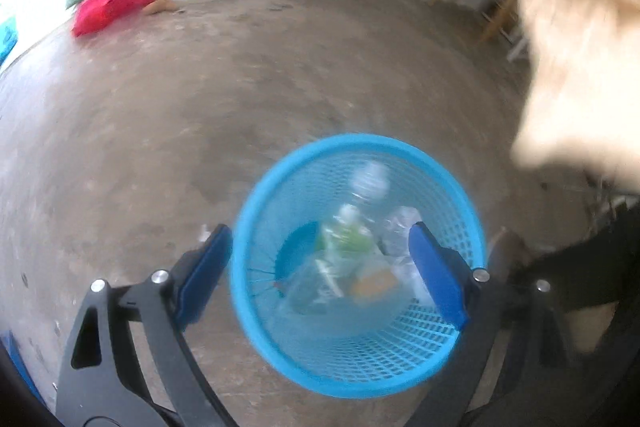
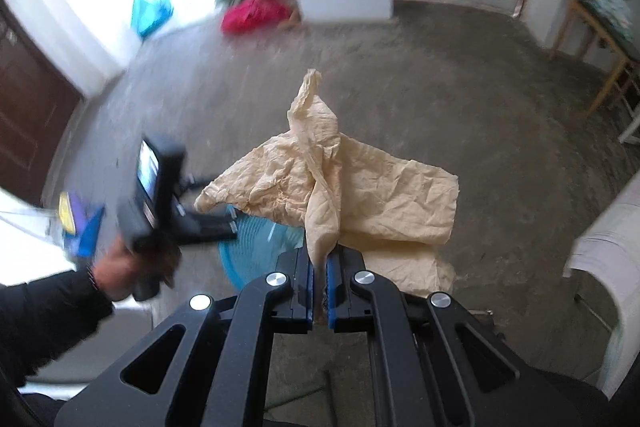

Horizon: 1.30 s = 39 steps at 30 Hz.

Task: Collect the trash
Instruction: 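Open the left tool over the basket to drop the bag while the right tool drops the paper, then swing both tools back to the table and close the left tool on the red can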

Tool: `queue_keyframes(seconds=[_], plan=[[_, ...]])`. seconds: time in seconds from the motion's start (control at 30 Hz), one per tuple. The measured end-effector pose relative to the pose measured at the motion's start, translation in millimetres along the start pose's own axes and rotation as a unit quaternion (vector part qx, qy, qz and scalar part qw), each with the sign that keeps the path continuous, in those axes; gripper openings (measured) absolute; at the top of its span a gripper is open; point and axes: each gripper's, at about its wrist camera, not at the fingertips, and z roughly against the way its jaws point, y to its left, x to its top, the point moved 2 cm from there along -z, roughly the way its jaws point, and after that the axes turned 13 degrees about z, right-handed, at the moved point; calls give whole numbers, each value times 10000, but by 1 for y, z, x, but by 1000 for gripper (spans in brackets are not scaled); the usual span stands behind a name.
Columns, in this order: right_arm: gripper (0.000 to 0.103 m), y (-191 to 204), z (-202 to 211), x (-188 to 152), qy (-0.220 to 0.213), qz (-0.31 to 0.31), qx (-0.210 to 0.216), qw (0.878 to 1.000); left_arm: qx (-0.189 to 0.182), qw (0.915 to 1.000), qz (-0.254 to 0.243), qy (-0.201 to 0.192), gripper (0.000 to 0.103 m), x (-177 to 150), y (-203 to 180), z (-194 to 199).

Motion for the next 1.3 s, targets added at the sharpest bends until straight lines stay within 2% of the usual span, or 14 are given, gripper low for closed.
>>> queue_keyframes(seconds=[0.2, 0.43, 0.5, 0.57, 0.6, 0.67, 0.87, 1.03, 1.17, 1.3], plan=[[5, 31, -89, 7, 742, 304, 330, 9962, 103, 9987, 472, -165, 85, 2, 41, 15], [6, 53, -161, 6, 1295, 576, 619, 9880, 112, 9969, 722, -287, 85, 2, 66, 24], [24, 50, -186, -2, 1472, 617, 299, 9867, 75, 9966, 779, -272, 85, 2, 68, 24], [89, 52, -204, -11, 1655, 735, 254, 9831, 64, 9966, 769, -284, 85, 3, 70, 24], [92, 56, -210, -15, 1781, 856, 195, 9801, 49, 9967, 745, -306, 85, 4, 69, 24], [92, 63, -211, -17, 1884, 998, 260, 9767, 36, 9970, 696, -339, 85, 5, 66, 26], [94, 43, -170, -5, 1338, 576, 304, 9889, -77, 9967, 631, -506, 85, 12, 53, 35], [94, 13, -97, 15, 391, 130, 233, 9989, -326, 9961, 387, -727, 85, 29, 18, 56], [97, -24, -28, 16, -30, -179, -87, 9998, -647, 9930, 11, -984, 85, 52, -34, 80], [97, -84, 60, -9, -508, -657, -629, 9946, -1162, 9853, -513, -1140, 86, 79, -112, 104]])
